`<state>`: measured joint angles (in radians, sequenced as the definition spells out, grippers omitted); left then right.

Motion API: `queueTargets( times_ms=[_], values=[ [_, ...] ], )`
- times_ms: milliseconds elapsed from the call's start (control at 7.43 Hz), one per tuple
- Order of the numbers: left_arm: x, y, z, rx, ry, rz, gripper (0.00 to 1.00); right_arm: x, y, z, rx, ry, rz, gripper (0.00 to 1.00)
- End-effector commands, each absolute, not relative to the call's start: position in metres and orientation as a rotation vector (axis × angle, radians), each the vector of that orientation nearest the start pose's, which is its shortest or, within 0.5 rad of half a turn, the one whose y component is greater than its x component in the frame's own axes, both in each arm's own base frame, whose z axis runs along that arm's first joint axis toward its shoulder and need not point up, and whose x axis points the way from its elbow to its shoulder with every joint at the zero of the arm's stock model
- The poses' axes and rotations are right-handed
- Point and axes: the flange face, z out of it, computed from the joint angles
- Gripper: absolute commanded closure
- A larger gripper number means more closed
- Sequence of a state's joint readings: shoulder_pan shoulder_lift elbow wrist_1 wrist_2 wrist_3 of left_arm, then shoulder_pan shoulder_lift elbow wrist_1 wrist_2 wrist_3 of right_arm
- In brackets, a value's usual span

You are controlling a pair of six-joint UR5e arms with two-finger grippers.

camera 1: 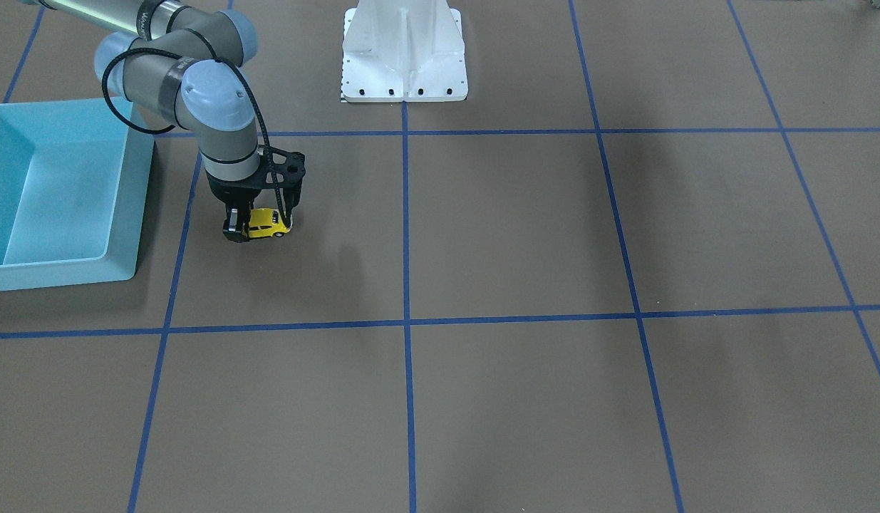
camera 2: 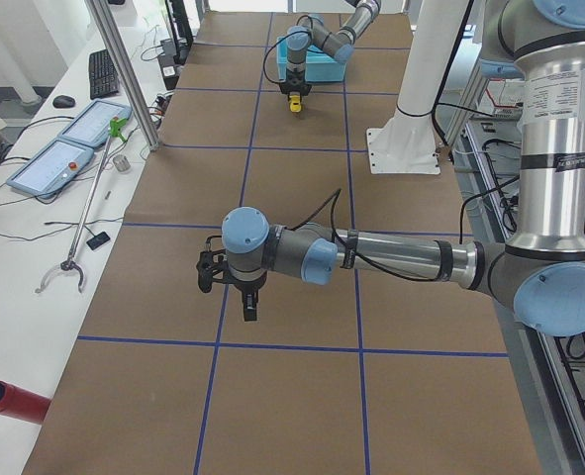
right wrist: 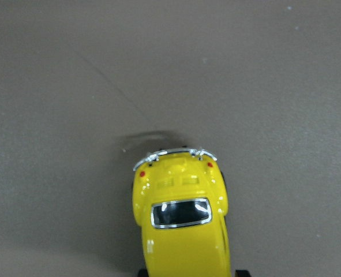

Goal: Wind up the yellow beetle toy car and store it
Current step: 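Carry the held car with the right gripper over the light-blue bin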

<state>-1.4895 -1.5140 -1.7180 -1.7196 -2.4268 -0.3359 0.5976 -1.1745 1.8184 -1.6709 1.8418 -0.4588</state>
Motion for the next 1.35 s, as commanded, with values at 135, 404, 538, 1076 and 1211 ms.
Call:
queueTargets(
  times_ms=[135,404,538,1076,1211],
  values=[
    [-0.019,-0.482,0.591,0.043,0.880,-0.136,0.01,-0.386,-0.432,0.338,0.554,-0.455,-1.460,1.00],
    [-0.019,-0.482,0.591,0.043,0.880,-0.136,0.01,-0.321,-0.412,0.368,0.527,-0.430,-1.490,1.00],
    [-0.019,-0.482,0.591,0.043,0.880,-0.137,0.01,-0.294,-0.407,0.381,0.510,-0.438,-1.489,1.00],
    [-0.019,-0.482,0.592,0.041,0.880,-0.138,0.01,-0.209,-0.402,0.438,0.422,-0.404,-1.455,1.00],
    [-0.019,-0.482,0.592,0.041,0.880,-0.138,0.01,-0.200,-0.398,0.452,0.394,-0.401,-1.449,0.96]
  ],
)
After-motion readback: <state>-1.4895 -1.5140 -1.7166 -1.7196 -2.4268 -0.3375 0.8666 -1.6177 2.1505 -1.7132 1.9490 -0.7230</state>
